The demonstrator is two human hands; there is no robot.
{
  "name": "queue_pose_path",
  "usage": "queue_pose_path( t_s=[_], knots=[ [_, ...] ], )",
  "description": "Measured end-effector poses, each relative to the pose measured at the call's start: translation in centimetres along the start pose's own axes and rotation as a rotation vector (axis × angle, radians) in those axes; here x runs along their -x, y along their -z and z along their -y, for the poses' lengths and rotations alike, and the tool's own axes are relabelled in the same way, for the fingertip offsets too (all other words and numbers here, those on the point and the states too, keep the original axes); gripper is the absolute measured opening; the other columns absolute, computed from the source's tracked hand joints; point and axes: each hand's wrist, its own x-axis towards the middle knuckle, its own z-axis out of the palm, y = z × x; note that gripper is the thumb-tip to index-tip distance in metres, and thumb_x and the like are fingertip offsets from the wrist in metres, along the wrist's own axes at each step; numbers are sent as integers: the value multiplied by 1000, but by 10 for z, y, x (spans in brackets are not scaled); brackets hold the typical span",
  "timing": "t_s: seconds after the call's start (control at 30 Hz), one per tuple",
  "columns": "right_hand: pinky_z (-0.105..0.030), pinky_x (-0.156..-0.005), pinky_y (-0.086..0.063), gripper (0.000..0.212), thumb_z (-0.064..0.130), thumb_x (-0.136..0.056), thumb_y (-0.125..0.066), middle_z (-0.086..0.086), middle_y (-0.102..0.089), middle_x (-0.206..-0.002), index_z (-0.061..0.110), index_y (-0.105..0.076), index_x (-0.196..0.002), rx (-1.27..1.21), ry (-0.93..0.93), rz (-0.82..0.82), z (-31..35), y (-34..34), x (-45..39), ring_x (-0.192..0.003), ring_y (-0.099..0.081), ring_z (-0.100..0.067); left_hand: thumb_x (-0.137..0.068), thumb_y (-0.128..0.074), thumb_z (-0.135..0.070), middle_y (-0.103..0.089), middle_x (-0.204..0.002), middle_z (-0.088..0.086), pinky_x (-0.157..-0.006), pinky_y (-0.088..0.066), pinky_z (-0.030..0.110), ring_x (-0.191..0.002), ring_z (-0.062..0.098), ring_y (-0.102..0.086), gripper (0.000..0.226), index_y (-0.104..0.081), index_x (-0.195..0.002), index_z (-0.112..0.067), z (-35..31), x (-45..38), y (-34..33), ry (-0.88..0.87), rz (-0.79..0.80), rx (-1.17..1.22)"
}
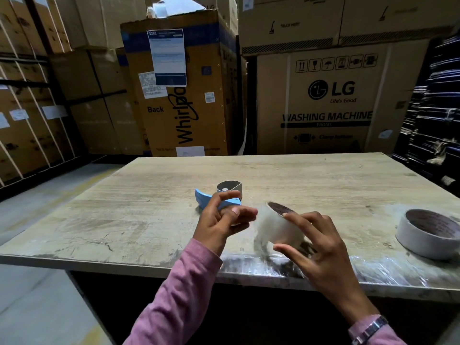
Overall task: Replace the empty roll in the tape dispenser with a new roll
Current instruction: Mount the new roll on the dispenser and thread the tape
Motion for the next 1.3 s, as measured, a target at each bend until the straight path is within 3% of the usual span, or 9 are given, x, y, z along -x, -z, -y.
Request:
queue_pose_path(
  t_s=[0.1,0.23,0.37,0.53,0.8,0.9,1.07,1.2,1.3],
  knots=[
    [-34,-75,-53,56,47,-76,-81,15,-55,-106,23,-66,-125,-34,-12,-16,0,0,1,-97,-54,-19,-93,-47,1,-71,-93,10,-78,-54,33,-90,21,-68,18,-58,-101,-11,1,-14,15,-54,-73,-170],
    [-32,-78,-52,58,53,-78,-77,12,-56,-107,22,-66,-126,-29,-23,-42,-2,0,1,-98,-54,-20,-85,-63,-15,-60,-110,2,-94,-47,39,-106,25,-56,17,-62,-100,-22,17,-44,44,-133,-254,-811],
    [-31,-77,-51,60,59,-78,-68,9,-56,-105,22,-66,-126,-21,-42,-63,-2,-1,-1,-97,-55,-22,-76,-66,-52,-21,-150,10,-112,-27,44,-135,37,-21,59,-47,-128,-29,31,-68,42,101,-202,-1178],
    [-43,-71,-59,61,60,-77,-70,12,-53,-108,27,-63,-128,-99,-98,-74,-7,-3,0,-104,-54,-23,-64,-53,-80,-1,-158,0,-114,-10,59,-144,32,10,96,-24,-141,-30,44,-79,10,208,-73,-1321],
    [-44,-71,-60,54,52,-79,-77,12,-54,-107,28,-65,-126,-124,-121,-93,-6,0,1,-102,-54,-22,-75,-59,-53,-26,-147,6,-109,-30,48,-137,28,-18,69,-39,-129,-16,54,-75,12,30,-88,-1387],
    [-44,-72,-59,58,45,-73,-79,8,-56,-106,24,-67,-125,-101,-119,-98,-5,0,0,-101,-55,-23,-68,-59,-54,-23,-149,7,-112,-27,36,-134,28,-27,74,-44,-128,-14,34,-56,36,-109,222,-1297],
    [-43,-73,-62,57,45,-74,-79,7,-55,-109,24,-66,-126,-157,-134,-92,-6,0,2,-106,-55,-25,-65,-61,-62,-18,-153,-1,-113,-22,30,-139,17,-21,76,-47,-123,-16,-16,-36,71,53,664,-1346],
    [-44,-76,-62,56,47,-77,-79,7,-55,-109,25,-66,-126,-178,-132,-98,-5,0,3,-106,-55,-26,-60,-48,-79,-32,-148,-1,-116,-8,52,-142,12,-16,96,-40,-133,-18,-32,-30,72,238,640,-1466],
    [-44,-76,-62,59,57,-76,-74,9,-54,-109,26,-66,-126,-171,-134,-92,-4,0,2,-106,-56,-27,-68,-48,-79,-47,-137,0,-112,0,62,-131,19,-37,84,-38,-125,-18,-23,-33,53,217,494,-1567]
  ],
)
